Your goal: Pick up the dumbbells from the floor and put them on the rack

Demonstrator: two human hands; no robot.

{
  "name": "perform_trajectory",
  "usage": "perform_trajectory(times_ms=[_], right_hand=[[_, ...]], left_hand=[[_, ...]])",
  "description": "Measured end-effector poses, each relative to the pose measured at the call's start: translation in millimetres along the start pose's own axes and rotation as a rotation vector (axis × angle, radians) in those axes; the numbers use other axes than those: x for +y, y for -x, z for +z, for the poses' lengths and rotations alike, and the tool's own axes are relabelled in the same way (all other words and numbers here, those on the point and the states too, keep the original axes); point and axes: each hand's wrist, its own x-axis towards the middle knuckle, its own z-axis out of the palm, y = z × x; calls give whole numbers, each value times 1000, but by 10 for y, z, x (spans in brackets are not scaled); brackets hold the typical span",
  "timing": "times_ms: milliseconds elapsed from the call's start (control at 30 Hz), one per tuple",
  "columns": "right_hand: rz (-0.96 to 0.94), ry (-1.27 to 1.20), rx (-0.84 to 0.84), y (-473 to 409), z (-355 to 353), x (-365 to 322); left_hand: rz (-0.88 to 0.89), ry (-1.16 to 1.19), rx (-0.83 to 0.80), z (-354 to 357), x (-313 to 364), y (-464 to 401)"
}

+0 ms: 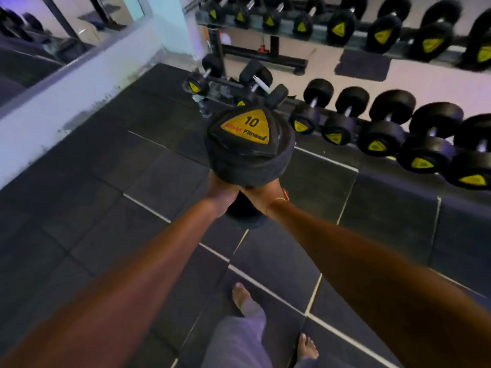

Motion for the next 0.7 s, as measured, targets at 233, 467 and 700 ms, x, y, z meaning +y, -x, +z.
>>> perform_trajectory(times_ms=[233,467,700], right_hand=[[27,36,45,-2062,722,-563],[155,-43,-42,-4148,1236,-731],[201,5,-96,-6307,1486,-925]], left_hand=[[-147,-2,-55,-391,6,-2094],[-338,9,-160,-469,-35,-4225],[-451,-4,-203,-425,-262,-6534]])
